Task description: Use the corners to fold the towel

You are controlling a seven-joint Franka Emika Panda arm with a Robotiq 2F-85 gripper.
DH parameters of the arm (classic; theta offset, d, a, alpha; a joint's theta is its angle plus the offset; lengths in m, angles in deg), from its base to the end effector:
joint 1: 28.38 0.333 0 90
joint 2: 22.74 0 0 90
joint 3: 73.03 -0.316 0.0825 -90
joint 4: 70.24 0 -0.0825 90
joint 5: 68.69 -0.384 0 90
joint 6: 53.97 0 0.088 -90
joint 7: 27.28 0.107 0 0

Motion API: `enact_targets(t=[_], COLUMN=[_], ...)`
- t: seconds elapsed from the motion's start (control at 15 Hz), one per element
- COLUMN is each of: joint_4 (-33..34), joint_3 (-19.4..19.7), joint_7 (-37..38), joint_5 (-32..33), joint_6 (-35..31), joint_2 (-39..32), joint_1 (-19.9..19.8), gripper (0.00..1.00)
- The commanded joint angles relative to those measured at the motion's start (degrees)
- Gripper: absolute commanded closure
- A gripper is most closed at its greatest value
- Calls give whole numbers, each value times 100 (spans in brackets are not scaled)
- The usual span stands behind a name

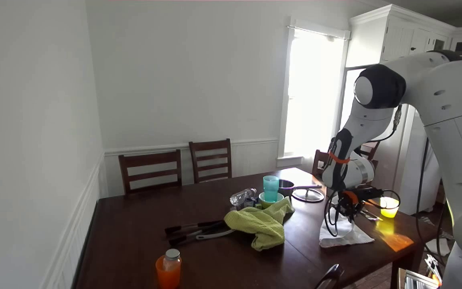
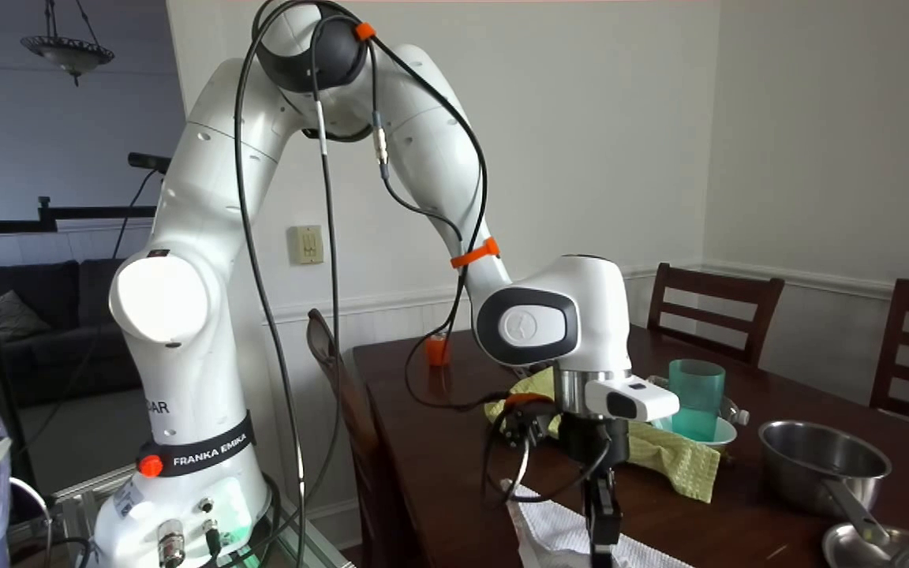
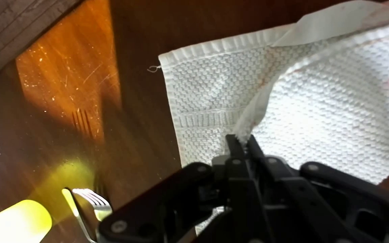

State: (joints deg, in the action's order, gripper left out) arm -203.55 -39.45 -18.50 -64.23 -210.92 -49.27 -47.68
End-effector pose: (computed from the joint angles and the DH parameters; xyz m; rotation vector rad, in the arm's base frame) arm 0.3054 -0.4219 0.1751 2.5533 -1.3167 -0.1301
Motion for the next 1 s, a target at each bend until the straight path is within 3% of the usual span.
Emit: enact_targets(t=[0.0,0.93], joint_4=[-161,-408], joint_3=[101,449], joint_7=[-44,42], joint_5=[219,363], joint_6=[-57,-138], joint_2=[59,-59], joint_1=[23,143], gripper=[99,99])
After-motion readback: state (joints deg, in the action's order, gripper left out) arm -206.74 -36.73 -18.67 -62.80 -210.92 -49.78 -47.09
